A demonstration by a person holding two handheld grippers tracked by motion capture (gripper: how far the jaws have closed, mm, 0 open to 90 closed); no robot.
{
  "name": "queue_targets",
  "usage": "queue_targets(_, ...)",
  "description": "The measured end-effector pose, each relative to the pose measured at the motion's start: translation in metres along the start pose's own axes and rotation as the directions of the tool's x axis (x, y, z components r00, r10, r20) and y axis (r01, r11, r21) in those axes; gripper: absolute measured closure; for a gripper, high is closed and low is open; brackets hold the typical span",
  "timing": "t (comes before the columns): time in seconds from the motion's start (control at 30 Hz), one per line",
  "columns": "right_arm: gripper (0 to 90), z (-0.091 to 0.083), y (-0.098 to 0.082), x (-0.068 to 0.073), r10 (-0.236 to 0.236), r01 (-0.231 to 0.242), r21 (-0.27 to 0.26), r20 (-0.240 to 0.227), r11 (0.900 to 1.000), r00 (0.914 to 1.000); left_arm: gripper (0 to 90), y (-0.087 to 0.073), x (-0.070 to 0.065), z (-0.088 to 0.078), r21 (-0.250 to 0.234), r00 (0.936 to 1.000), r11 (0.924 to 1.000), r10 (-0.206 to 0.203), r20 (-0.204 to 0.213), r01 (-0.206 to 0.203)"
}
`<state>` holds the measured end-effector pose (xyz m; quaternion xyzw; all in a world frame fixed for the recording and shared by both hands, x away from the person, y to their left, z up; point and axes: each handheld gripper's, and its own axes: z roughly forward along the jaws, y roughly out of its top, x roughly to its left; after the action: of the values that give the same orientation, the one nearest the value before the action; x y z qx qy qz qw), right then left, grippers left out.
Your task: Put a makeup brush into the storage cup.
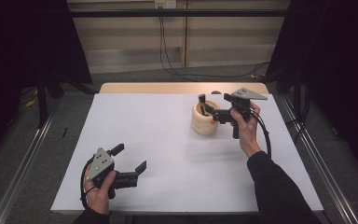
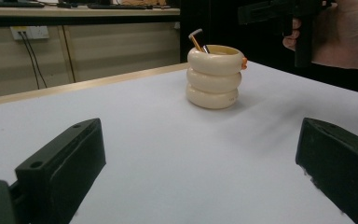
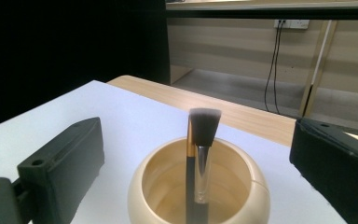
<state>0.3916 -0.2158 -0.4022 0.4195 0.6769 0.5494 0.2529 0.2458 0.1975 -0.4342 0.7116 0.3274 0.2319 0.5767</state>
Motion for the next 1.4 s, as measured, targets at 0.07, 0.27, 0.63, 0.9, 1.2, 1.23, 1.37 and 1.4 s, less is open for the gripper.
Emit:
queue_targets(0.07,2.8,-0.004,0.0,0.0,-0.004,0.004,-0.002,0.007,1.0,1.0,1.3,0.0,0.0,0.0,0.0,1.0,1.0,0.0,0.001,0.0)
queue_targets(0.27,2.6,-0.015,-0.005,0.003,-0.008,0.008,-0.017,0.025,1.0,0.9996,1.3,0.0,0.0,-0.001,-0.005,1.0,1.0,-0.005,0.004,0.005)
queue_targets(0.63,2.7,-0.037,-0.016,0.003,-0.018,0.018,-0.013,0.043,1.0,0.9989,1.3,0.0,0.0,-0.002,-0.007,1.0,1.0,-0.003,-0.005,0.003)
queue_targets(0.9,2.8,-0.059,-0.022,-0.002,-0.018,0.019,-0.013,0.073,1.0,0.9971,1.2,0.001,0.0,-0.002,-0.01,1.0,1.0,-0.001,-0.006,0.001)
queue_targets(1.2,2.6,-0.082,-0.031,-0.001,-0.017,0.018,-0.01,0.082,1.0,0.9965,0.9,0.0,0.0,-0.002,-0.009,0.9999,1.0,-0.003,-0.015,0.003)
queue_targets(1.23,2.6,-0.085,-0.033,0.0,-0.019,0.02,-0.001,0.084,1.0,0.9963,0.9,0.0,0.0,-0.002,-0.011,0.9999,0.9999,-0.003,-0.012,0.003)
queue_targets(1.37,2.5,-0.095,-0.038,-0.001,-0.011,0.011,-0.007,0.097,1.0,0.9952,0.9,0.0,0.001,-0.003,-0.011,0.9999,0.9999,-0.002,-0.013,0.002)
queue_targets(1.4,2.5,-0.098,-0.04,-0.001,-0.005,0.006,-0.013,0.102,1.0,0.9948,1.0,0.0,0.001,-0.003,-0.008,0.9999,1.0,-0.001,-0.013,0.001)
